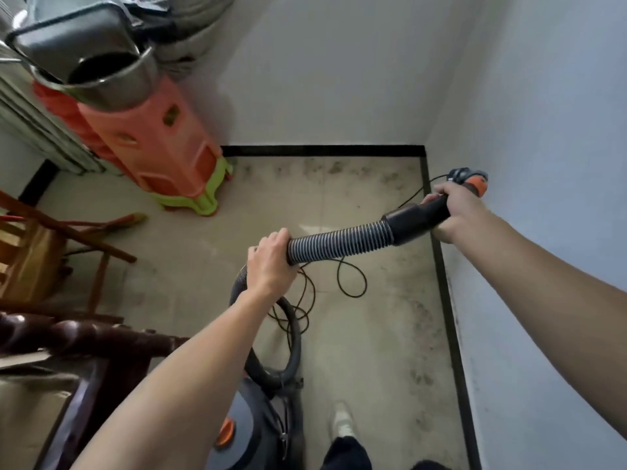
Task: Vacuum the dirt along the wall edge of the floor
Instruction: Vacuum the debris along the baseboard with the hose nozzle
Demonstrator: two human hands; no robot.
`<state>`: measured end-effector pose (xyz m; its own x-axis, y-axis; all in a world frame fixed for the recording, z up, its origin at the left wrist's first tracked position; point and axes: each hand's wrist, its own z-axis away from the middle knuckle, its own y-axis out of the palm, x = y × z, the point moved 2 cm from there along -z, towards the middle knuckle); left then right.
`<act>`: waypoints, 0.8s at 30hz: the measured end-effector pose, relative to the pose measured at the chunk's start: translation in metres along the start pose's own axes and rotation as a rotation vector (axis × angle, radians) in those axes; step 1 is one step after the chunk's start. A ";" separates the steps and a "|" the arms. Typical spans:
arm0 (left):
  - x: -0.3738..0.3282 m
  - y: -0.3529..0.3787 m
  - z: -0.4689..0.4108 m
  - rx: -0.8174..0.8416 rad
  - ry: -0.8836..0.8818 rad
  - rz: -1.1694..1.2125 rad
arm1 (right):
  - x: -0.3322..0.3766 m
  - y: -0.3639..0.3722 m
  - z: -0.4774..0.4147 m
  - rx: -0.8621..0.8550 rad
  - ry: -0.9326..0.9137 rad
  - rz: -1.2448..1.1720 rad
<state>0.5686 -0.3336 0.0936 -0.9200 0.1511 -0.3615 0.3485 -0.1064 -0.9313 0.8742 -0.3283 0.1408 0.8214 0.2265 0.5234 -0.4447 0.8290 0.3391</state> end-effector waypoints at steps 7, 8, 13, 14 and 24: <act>0.058 0.031 -0.028 0.027 -0.295 0.042 | 0.015 0.027 -0.089 0.039 0.124 0.233; 0.054 0.032 -0.045 0.011 -0.313 0.069 | 0.021 0.033 -0.104 0.048 0.155 0.237; 0.011 0.013 -0.168 -0.067 -0.266 0.046 | 0.066 0.077 -0.176 0.085 0.181 0.406; 0.002 0.008 -0.195 -0.089 -0.240 0.033 | 0.079 0.088 -0.190 0.100 0.192 0.393; -0.027 -0.025 -0.344 -0.183 -0.232 0.052 | 0.156 0.218 -0.272 0.154 0.183 0.426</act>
<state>0.6466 0.0026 0.1115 -0.9091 -0.0804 -0.4087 0.4034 0.0736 -0.9120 1.0022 0.0269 0.0841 0.5983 0.6268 0.4992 -0.7911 0.5613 0.2433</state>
